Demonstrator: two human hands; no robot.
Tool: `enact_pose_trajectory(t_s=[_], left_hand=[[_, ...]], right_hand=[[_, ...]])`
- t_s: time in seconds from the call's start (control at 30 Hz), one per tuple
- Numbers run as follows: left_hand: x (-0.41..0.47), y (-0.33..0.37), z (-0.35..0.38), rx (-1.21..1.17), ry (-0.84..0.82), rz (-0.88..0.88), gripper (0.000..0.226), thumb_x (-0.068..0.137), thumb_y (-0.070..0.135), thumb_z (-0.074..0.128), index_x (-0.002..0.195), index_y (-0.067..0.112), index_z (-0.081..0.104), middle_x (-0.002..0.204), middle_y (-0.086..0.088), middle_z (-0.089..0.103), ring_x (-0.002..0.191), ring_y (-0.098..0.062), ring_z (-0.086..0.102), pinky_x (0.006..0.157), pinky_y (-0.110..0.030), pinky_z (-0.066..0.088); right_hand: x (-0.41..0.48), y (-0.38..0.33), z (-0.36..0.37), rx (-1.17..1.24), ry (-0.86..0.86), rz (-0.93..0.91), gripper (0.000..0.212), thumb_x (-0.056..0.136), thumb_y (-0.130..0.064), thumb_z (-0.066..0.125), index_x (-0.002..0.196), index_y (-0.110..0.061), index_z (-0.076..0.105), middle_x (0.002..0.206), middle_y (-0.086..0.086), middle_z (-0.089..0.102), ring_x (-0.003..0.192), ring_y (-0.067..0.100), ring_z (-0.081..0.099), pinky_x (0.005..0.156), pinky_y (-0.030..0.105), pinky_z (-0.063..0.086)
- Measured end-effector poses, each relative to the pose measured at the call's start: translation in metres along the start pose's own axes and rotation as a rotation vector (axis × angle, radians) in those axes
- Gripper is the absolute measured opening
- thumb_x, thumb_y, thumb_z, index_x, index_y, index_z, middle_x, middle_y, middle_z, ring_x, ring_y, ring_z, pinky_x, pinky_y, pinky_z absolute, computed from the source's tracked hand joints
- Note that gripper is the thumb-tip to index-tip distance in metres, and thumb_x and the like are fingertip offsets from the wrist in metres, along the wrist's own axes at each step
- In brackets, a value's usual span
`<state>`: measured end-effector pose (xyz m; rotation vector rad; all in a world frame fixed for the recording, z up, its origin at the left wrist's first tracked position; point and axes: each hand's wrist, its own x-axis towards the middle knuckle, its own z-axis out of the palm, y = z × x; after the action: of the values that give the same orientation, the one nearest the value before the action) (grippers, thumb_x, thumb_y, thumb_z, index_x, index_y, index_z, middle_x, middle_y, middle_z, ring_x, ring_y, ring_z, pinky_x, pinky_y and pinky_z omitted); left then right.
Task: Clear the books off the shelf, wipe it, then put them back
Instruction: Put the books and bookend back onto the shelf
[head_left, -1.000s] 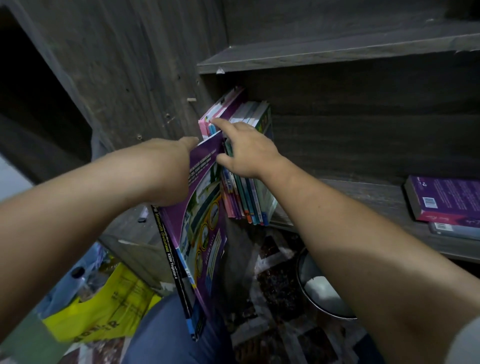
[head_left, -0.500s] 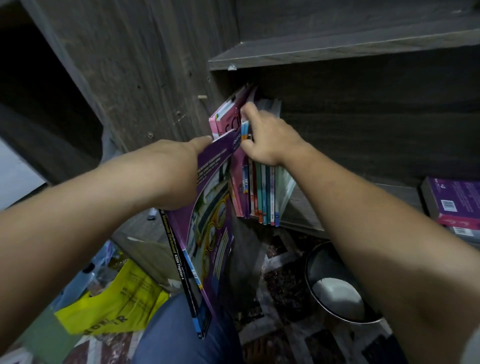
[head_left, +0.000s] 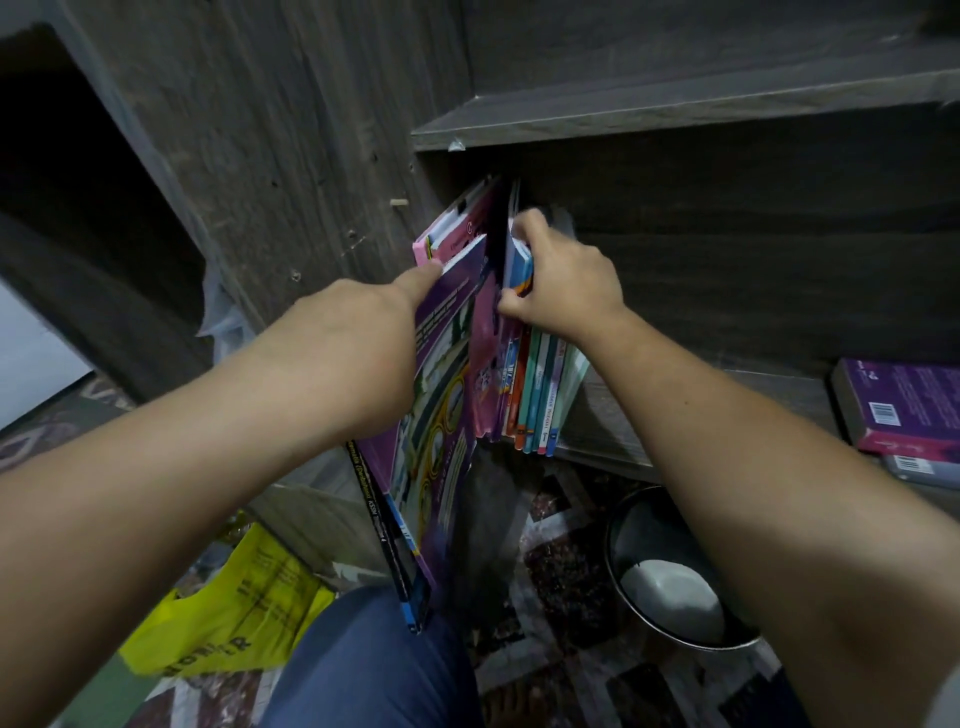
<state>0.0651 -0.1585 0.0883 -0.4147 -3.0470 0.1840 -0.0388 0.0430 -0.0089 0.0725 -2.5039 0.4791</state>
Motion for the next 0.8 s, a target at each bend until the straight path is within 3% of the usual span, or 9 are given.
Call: enact_pose_trajectory(t_s=[0.13, 0.27, 0.43, 0.53, 0.8], left_hand=[[0.003, 0.009, -0.008, -0.034, 0.066, 0.028, 0.090, 0.087, 0.018, 0.060, 0.150, 0.047, 0.001, 0.117, -0.013, 0.059, 0.093, -0.033, 0.061, 0.068, -0.031, 0.043], [0.021, 0.017, -0.012, -0.091, 0.114, 0.039, 0.090, 0.087, 0.019, 0.060, 0.152, 0.043, 0.002, 0.121, -0.015, 0.057, 0.095, -0.034, 0.058, 0.069, -0.033, 0.044], [0.053, 0.024, -0.003, -0.132, 0.159, 0.005, 0.091, 0.086, 0.014, 0.061, 0.153, 0.039, 0.004, 0.117, -0.017, 0.056, 0.080, -0.030, 0.050, 0.065, -0.036, 0.041], [0.070, 0.031, 0.010, -0.115, 0.195, -0.002, 0.089, 0.086, 0.012, 0.059, 0.153, 0.038, 0.007, 0.118, -0.019, 0.057, 0.095, -0.038, 0.058, 0.067, -0.036, 0.042], [0.098, 0.050, 0.044, -0.089, 0.216, 0.007, 0.087, 0.089, 0.013, 0.059, 0.154, 0.035, 0.004, 0.130, -0.021, 0.052, 0.117, -0.040, 0.051, 0.086, -0.043, 0.046]], right_hand=[[-0.003, 0.012, -0.009, -0.001, -0.019, -0.041, 0.067, 0.076, -0.048, 0.066, 0.136, -0.036, 0.040, 0.121, 0.000, 0.061, 0.106, 0.025, 0.060, 0.077, 0.036, 0.050], [-0.003, 0.024, -0.013, -0.044, -0.078, -0.018, 0.059, 0.076, -0.052, 0.065, 0.130, -0.036, 0.046, 0.118, 0.004, 0.061, 0.104, 0.027, 0.059, 0.076, 0.036, 0.049], [-0.003, 0.026, -0.013, -0.051, -0.095, -0.010, 0.057, 0.075, -0.052, 0.066, 0.126, -0.034, 0.047, 0.113, 0.007, 0.060, 0.099, 0.027, 0.059, 0.072, 0.035, 0.047], [-0.002, 0.026, -0.011, -0.045, -0.084, -0.019, 0.057, 0.075, -0.052, 0.066, 0.126, -0.034, 0.047, 0.112, 0.006, 0.060, 0.097, 0.027, 0.059, 0.071, 0.035, 0.047], [0.000, 0.030, -0.009, -0.019, -0.092, -0.041, 0.064, 0.076, -0.055, 0.066, 0.132, -0.036, 0.043, 0.120, 0.003, 0.060, 0.106, 0.024, 0.059, 0.075, 0.033, 0.046]])
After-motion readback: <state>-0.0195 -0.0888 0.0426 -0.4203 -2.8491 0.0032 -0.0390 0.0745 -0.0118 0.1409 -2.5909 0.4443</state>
